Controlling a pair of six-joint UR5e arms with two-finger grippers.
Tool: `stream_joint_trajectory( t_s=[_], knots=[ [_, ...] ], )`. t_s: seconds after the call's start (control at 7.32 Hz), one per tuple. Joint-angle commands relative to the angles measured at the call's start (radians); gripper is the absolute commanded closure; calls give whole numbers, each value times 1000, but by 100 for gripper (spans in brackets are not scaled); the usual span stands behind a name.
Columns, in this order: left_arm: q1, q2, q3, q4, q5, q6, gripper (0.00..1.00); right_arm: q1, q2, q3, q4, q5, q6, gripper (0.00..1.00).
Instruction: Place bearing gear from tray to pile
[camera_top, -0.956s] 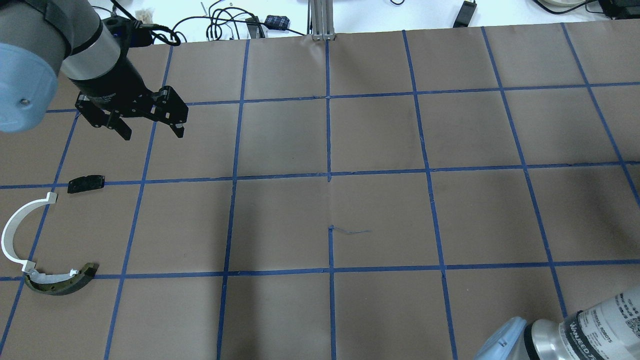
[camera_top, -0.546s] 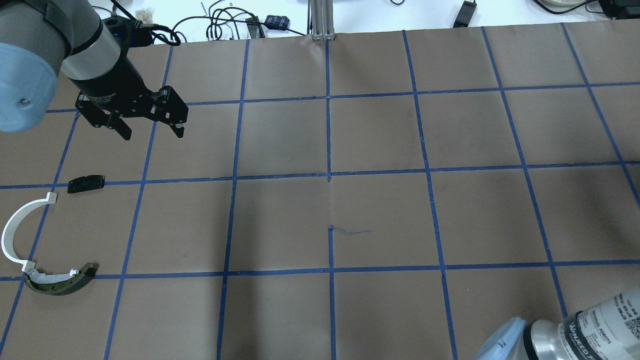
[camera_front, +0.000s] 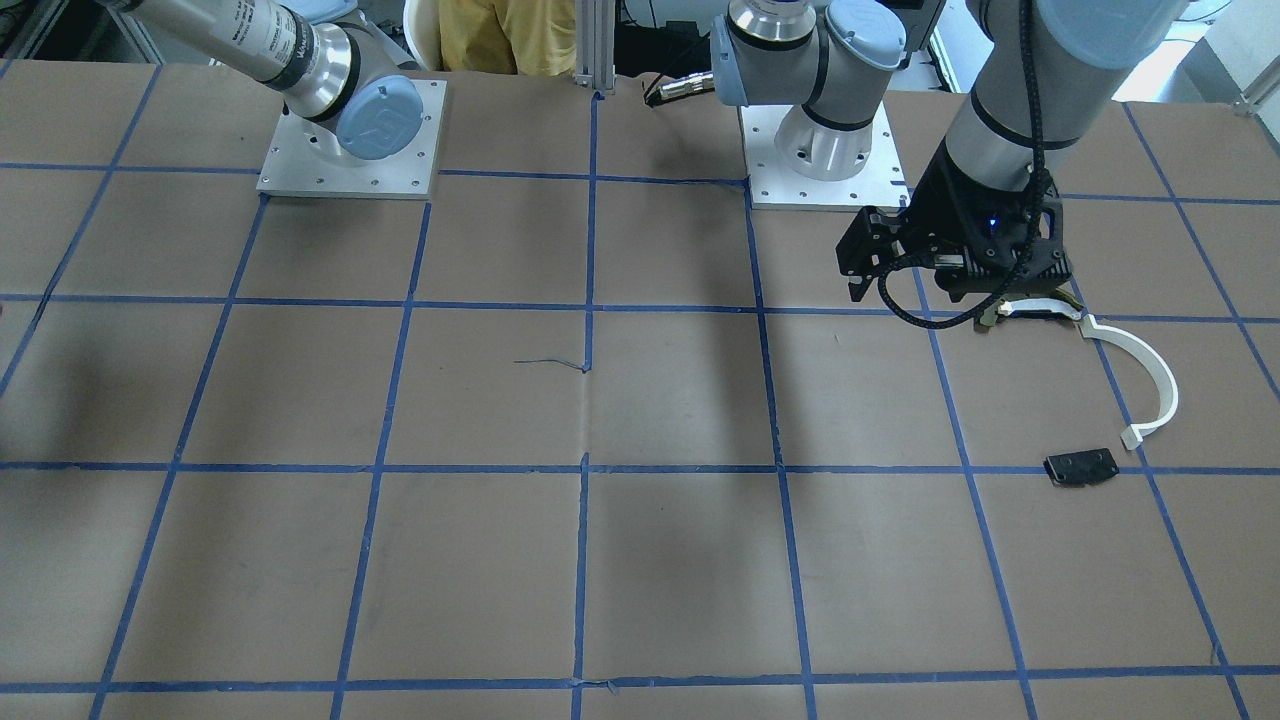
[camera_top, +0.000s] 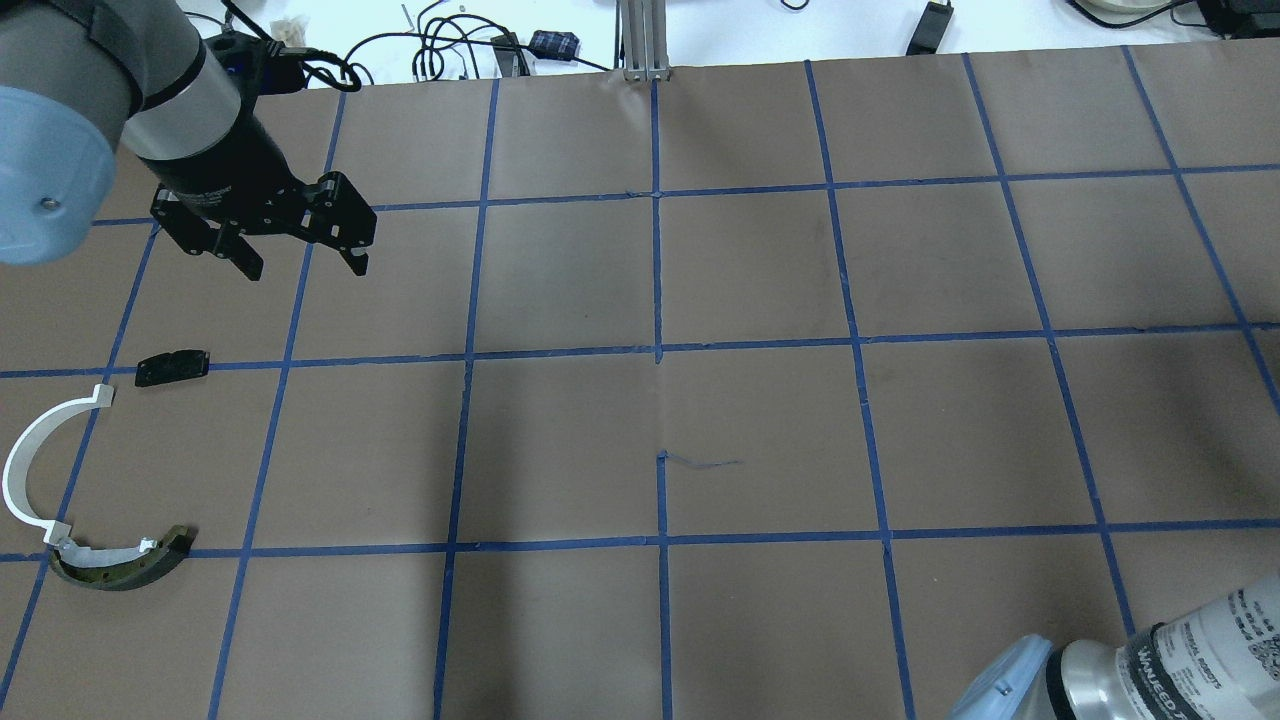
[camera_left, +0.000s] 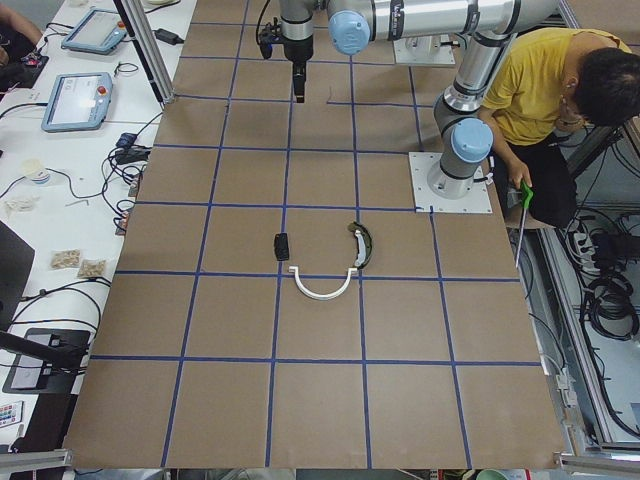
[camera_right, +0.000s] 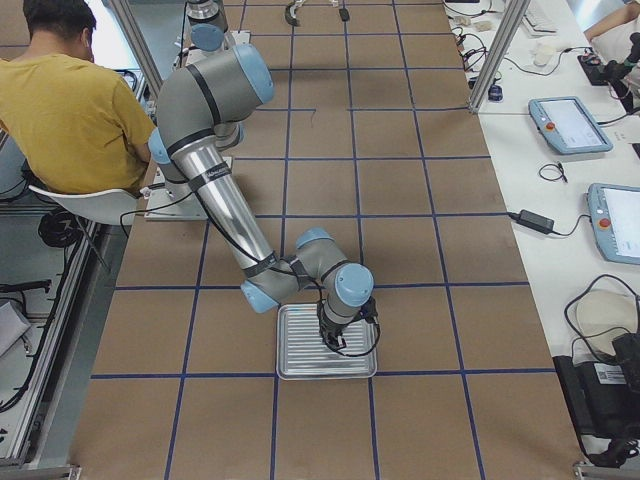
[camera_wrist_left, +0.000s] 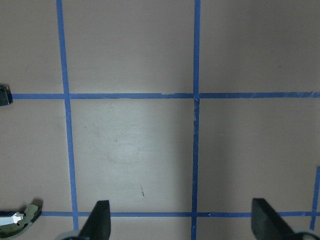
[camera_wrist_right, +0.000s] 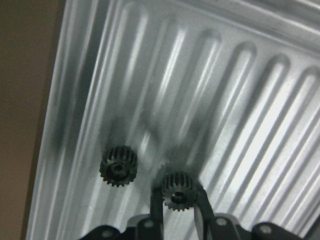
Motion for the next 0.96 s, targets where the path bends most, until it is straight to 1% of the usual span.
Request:
stream_joint_trajectory(
  t_s=[0.0, 0.14, 0.27, 0.41, 0.55, 0.68, 0.82],
  knots=[
    [0, -2, 0, 0, 0, 0, 0, 6, -30, -1, 0, 2, 1, 93],
    [0, 0, 0, 0, -1, 0, 0, 50, -88, 2, 8, 3, 27, 96],
    [0, -2, 0, 0, 0, 0, 0, 134, -171, 8, 30, 5, 143, 96],
    [0, 0, 0, 0, -1, 0, 0, 263, -241, 53, 59, 5, 249, 95],
    [0, -2, 0, 0, -1, 0, 0, 388, -288, 142, 66, 5, 431, 95],
    [0, -2, 0, 0, 0, 0, 0, 531, -358, 238, 64, 12, 624, 95],
    [0, -2, 0, 1, -1, 0, 0, 686, -422, 297, 63, 57, 831, 95]
  ],
)
